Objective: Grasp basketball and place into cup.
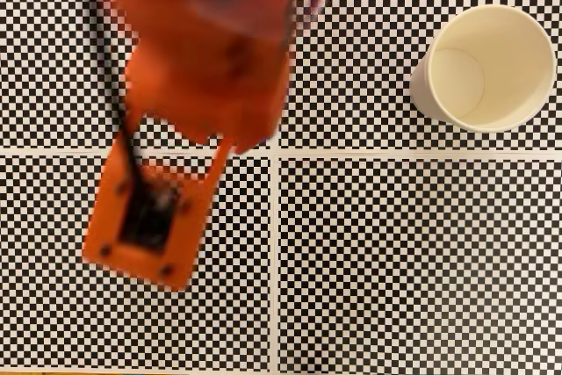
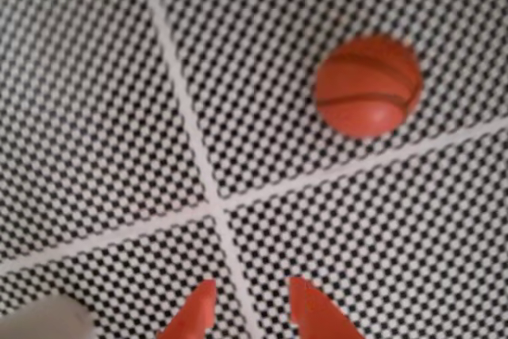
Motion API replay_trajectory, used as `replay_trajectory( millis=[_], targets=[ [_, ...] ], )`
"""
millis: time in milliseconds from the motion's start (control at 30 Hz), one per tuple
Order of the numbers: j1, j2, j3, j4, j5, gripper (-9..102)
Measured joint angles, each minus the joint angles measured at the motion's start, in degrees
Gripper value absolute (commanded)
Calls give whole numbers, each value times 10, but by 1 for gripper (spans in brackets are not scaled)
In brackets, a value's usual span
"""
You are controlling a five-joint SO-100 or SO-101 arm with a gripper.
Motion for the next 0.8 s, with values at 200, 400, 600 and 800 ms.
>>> replay_trajectory(
  millis=[200,400,600,800],
  targets=[
    [13,-129,-201,63,15,10],
    [27,-140,-240,77,25,9],
    [62,-156,-241,80,27,0],
    [92,-185,-251,80,33,0]
  ],
)
